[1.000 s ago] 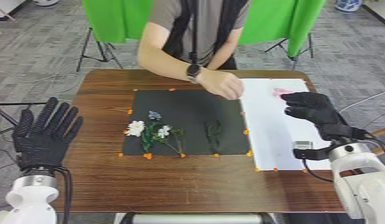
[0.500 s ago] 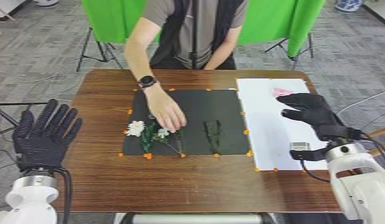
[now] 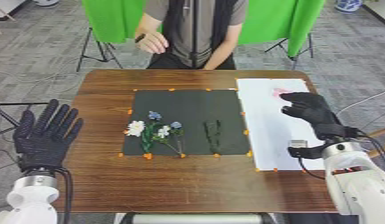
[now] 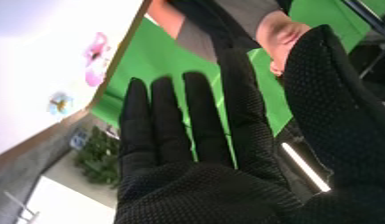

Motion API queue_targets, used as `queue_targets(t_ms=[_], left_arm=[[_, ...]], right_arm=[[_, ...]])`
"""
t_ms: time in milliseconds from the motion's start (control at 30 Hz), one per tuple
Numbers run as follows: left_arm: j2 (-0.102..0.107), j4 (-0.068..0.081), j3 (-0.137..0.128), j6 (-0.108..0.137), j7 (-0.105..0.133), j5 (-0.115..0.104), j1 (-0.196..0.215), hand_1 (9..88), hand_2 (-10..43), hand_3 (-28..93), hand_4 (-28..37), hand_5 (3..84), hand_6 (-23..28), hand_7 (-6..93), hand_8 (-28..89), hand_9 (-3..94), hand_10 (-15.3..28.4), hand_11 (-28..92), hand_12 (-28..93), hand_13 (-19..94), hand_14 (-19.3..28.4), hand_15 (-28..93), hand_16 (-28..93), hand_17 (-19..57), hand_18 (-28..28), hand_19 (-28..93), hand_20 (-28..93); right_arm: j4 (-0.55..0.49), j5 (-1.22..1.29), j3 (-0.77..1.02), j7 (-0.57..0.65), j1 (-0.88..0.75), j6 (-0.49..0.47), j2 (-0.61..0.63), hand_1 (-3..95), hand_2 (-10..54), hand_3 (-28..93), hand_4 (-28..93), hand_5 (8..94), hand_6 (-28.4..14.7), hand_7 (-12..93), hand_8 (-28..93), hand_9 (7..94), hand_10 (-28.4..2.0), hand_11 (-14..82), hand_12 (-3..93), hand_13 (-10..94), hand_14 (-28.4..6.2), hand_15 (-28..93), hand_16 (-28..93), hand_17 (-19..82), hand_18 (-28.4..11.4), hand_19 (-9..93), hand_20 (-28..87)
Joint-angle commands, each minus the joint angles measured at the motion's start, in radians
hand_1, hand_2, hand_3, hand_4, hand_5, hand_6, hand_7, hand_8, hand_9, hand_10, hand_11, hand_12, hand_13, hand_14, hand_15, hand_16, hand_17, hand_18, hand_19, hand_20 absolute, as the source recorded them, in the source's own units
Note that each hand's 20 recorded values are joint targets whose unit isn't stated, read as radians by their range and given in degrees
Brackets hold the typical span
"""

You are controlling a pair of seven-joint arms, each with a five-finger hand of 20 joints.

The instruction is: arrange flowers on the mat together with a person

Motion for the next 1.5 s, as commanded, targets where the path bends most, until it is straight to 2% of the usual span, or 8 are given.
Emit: queue_targets(t_ms=[33, 367, 500, 767, 900, 1033, 1300, 1500], left_arm=[[-0.007, 0.004, 0.009, -0.007, -0.008, 0.007, 0.015, 25.3, 14.9, 68, -28.3, 41.0, 6.9, 14.5, -11, 36.2, 14.7, 18, 9, 26, 13.5, 28, -7, -5.1, 13.3, 31, 12], [-0.002, 0.009, 0.015, -0.014, -0.012, 0.009, 0.009, 25.3, 14.9, 68, -28.3, 40.9, 6.9, 14.6, -11, 36.1, 14.7, 18, 9, 26, 13.5, 28, -7, -5.1, 13.2, 31, 12], [0.002, 0.011, 0.015, -0.016, -0.016, 0.01, 0.008, 25.2, 14.9, 68, -28.3, 40.9, 6.9, 14.6, -11, 36.0, 14.7, 18, 9, 26, 13.5, 28, -7, -5.2, 13.2, 31, 12], [0.002, 0.013, 0.022, -0.015, -0.019, 0.009, 0.01, 25.3, 14.9, 68, -28.3, 40.7, 6.8, 14.6, -11, 35.9, 14.6, 18, 9, 26, 13.5, 28, -7, -5.2, 13.2, 31, 12], [0.01, 0.017, 0.044, -0.018, -0.031, 0.007, -0.008, 25.4, 14.8, 68, -28.3, 41.0, 6.4, 14.8, -11, 35.9, 14.6, 18, 9, 26, 13.5, 28, -7, -5.2, 13.2, 31, 12], [0.012, 0.017, 0.052, -0.019, -0.02, 0.004, -0.02, 25.4, 14.8, 68, -28.3, 41.0, 6.4, 14.8, -11, 35.8, 14.5, 18, 9, 26, 13.5, 28, -7, -5.2, 13.2, 31, 12], [0.005, 0.014, 0.045, -0.012, -0.018, 0.001, -0.007, 25.3, 14.8, 68, -28.3, 40.7, 6.6, 14.8, -11, 35.7, 14.5, 18, 9, 26, 13.6, 28, -7, -5.3, 13.2, 31, 12], [0.003, 0.007, 0.013, -0.007, -0.003, 0.0, 0.007, 25.2, 14.7, 68, -28.3, 40.6, 6.8, 14.8, -11, 35.6, 14.7, 19, 9, 26, 13.8, 28, -7, -5.3, 13.2, 31, 12]], right_arm=[[0.087, -0.233, -0.076, 0.085, 0.16, 0.033, 0.106, 38.5, -9.5, 78, -26, 47.3, 1.2, 23, -14, 37.4, -11.1, 4.7, 15.8, 25, -11.4, 10, 20, 13, -12.0, 30, 14], [0.219, -0.503, -0.226, 0.356, 0.322, -0.036, 0.169, 40.1, -9.5, 78, -27, 42.6, 1.1, 22, -14, 33.2, -11.6, 3.7, 15.5, 20, -12.7, 10, 18, 10, -11.9, 33, 10], [0.266, -0.504, -0.269, 0.402, 0.39, -0.096, 0.188, 41.2, -9.5, 78, -27, 41.8, 0.4, 21, -14, 33.1, -11.7, 4.1, 15.0, 20, -13.5, 14, 15, 10, -12.5, 38, 8], [0.368, -0.45, -0.355, 0.426, 0.502, -0.116, 0.188, 41.6, -9.5, 78, -28, 38.1, -1.5, 19, -13, 31.7, -13.9, 5.2, 14.1, 21, -14.1, 18, 11, 11, -13.2, 43, 5], [0.454, -0.42, -0.408, 0.41, 0.584, -0.125, 0.173, 43.3, -9.5, 78, -28, 38.6, -1.2, 19, -13, 31.2, -12.9, 4.8, 13.5, 22, -13.4, 19, 11, 13, -13.1, 43, 5], [0.503, -0.405, -0.436, 0.44, 0.637, -0.118, 0.164, 44.1, -9.5, 78, -28, 39.4, -0.8, 20, -13, 31.5, -12.2, 5.4, 12.9, 24, -12.8, 19, 10, 14, -12.9, 43, 5], [0.6, -0.379, -0.539, 0.491, 0.721, -0.124, 0.182, 46.0, -9.5, 78, -28, 42.5, -2.0, 20, -14, 35.4, -15.7, 7.9, 12.3, 29, -12.6, 23, 10, 17, -14.1, 51, 8], [0.613, -0.386, -0.562, 0.452, 0.722, -0.168, 0.191, 50.3, -9.5, 76, -28, 45.3, -2.1, 20, -14, 41.4, -13.6, 9.4, 11.8, 39, -10.5, 25, 10, 22, -14.7, 57, 9]])
